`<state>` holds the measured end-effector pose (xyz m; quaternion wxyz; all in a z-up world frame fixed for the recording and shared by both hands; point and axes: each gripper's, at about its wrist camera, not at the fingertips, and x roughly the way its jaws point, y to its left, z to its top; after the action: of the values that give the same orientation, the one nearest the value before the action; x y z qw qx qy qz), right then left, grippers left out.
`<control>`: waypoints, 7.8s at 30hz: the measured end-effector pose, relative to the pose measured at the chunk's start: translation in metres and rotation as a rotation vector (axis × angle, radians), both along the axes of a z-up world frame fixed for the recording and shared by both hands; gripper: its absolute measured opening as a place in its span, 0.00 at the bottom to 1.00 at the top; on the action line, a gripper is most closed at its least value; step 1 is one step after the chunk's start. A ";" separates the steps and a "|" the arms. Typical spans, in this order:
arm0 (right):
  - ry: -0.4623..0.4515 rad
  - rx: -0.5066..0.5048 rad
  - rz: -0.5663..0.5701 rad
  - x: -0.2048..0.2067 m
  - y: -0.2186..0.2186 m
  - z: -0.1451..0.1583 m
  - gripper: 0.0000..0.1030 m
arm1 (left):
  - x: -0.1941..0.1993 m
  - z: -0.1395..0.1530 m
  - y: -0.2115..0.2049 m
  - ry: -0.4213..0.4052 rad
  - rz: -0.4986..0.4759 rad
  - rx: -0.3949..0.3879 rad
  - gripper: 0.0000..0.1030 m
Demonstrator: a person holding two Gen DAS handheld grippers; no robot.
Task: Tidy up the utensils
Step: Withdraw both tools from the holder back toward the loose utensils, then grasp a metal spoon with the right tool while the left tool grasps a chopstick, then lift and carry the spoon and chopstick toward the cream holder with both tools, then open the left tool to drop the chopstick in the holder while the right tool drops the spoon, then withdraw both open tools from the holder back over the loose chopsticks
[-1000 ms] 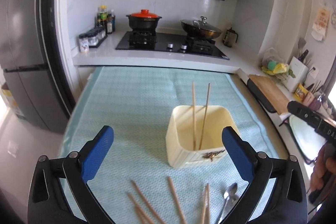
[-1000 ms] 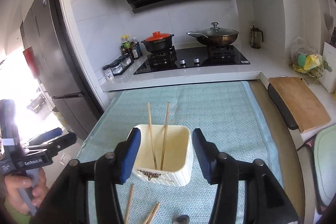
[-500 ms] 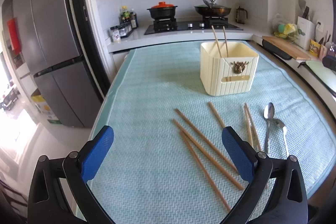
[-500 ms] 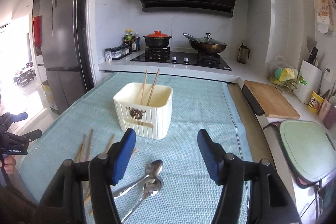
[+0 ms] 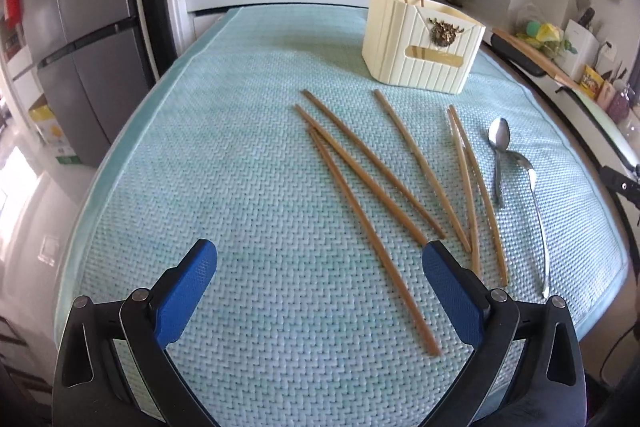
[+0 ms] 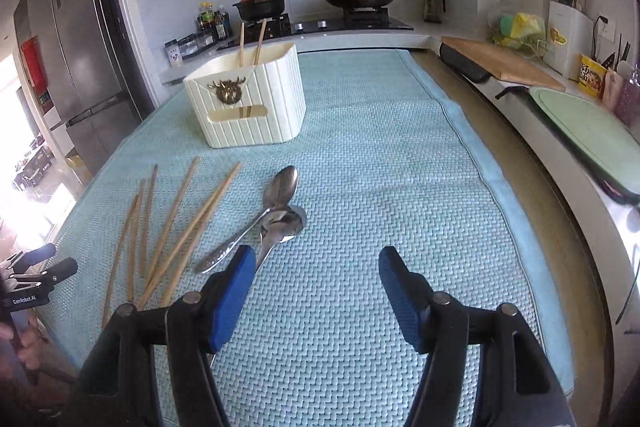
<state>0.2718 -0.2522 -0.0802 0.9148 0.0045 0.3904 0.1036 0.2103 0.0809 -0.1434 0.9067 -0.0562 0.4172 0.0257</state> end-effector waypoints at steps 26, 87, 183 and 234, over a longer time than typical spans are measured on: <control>0.127 0.089 0.043 -0.001 0.006 -0.021 0.63 | 0.089 -0.038 0.013 0.152 0.054 0.064 0.99; 0.130 0.374 0.214 0.050 0.030 0.021 0.05 | 0.135 0.012 0.052 0.074 -0.108 -0.139 0.02; -0.256 0.512 0.294 0.189 0.065 0.222 0.02 | 0.221 0.300 -0.002 -0.511 -0.244 -0.125 0.02; 0.021 -0.114 0.068 0.080 0.018 0.032 0.65 | 0.059 0.085 0.005 -0.051 -0.053 0.237 0.99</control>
<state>0.3513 -0.2341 -0.0479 0.9053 -0.0599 0.4053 0.1123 0.2697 0.0857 -0.0587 0.9178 0.0616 0.3892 0.0493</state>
